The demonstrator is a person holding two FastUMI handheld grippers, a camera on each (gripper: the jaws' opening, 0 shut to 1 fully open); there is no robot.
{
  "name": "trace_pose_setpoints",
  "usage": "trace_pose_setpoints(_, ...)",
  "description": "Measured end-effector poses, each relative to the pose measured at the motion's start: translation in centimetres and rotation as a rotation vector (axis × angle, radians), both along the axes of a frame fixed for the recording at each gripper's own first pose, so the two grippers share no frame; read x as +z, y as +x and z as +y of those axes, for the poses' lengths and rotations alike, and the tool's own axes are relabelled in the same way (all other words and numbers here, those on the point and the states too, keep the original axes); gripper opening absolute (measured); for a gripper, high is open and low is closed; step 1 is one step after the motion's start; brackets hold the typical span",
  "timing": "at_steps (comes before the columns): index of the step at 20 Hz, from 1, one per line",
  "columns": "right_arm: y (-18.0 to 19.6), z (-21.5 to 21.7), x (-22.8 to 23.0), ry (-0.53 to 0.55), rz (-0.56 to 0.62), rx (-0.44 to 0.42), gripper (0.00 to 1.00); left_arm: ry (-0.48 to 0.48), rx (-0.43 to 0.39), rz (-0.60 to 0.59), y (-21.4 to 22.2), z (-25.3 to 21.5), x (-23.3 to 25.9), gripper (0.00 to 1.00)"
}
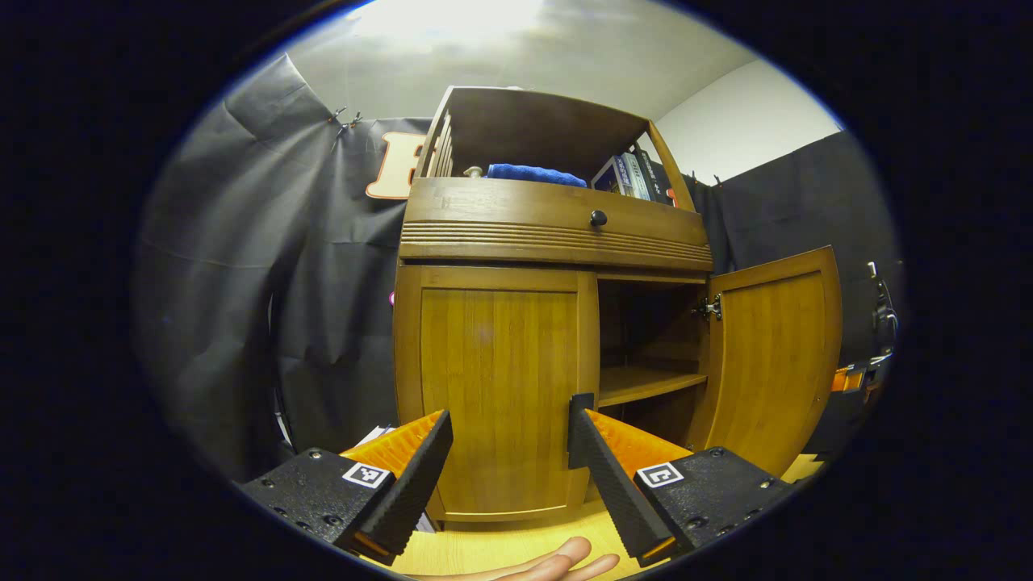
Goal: Open the right door of the double-door shoe cabinet with the right hand, and open the left door with the left hand.
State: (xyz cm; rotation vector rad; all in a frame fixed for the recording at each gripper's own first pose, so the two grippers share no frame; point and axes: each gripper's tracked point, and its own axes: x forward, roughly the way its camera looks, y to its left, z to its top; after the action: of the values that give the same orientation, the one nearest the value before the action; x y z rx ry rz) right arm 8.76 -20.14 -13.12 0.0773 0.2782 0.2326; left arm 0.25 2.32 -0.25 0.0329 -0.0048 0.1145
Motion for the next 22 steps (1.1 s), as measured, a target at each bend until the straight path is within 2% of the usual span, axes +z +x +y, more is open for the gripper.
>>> trace_pose_setpoints(2,0.0,0.0,-0.1,0.032,-0.006,0.018,0.04,0.002,0.001,0.003,0.4,-0.3,-0.2,0.95)
trace_pose_setpoints(3,-0.1,-0.2,0.0,0.047,-0.012,0.023,0.04,0.001,-0.001,0.009,0.7,-0.4,-0.6,0.92)
trace_pose_setpoints(7,-0.4,0.0,-0.3,0.039,-0.025,0.034,0.04,-0.009,-0.017,0.026,1.5,-1.6,-1.4,0.92)
trace_pose_setpoints(11,-1.9,-0.4,0.1,-0.008,-0.059,0.01,0.04,0.015,-0.03,0.014,2.8,-2.6,-1.5,0.92)
trace_pose_setpoints(13,-3.8,-1.3,0.8,0.014,-0.081,-0.025,0.05,0.019,-0.054,0.028,3.6,-3.5,-2.3,0.96)
trace_pose_setpoints(15,-5.2,-1.1,2.2,0.051,-0.113,-0.056,0.06,0.007,-0.06,0.034,4.6,-3.8,-2.9,0.93)
trace_pose_setpoints(18,-7.2,-0.2,4.6,0.059,-0.19,-0.064,0.37,-0.021,-0.1,0.049,6.6,-5.2,-4.0,0.93)
trace_pose_setpoints(20,-7.9,1.0,5.8,0.04,-0.223,-0.075,0.7,-0.037,-0.107,0.054,7.8,-5.8,-4.7,0.95)
trace_pose_setpoints(21,-8.5,1.4,6.4,0.04,-0.234,-0.086,0.75,-0.037,-0.104,0.054,8.3,-5.9,-5.2,0.95)
trace_pose_setpoints(22,-9.0,1.9,7.0,0.045,-0.244,-0.093,0.86,-0.029,-0.102,0.055,8.9,-6.0,-5.4,0.96)
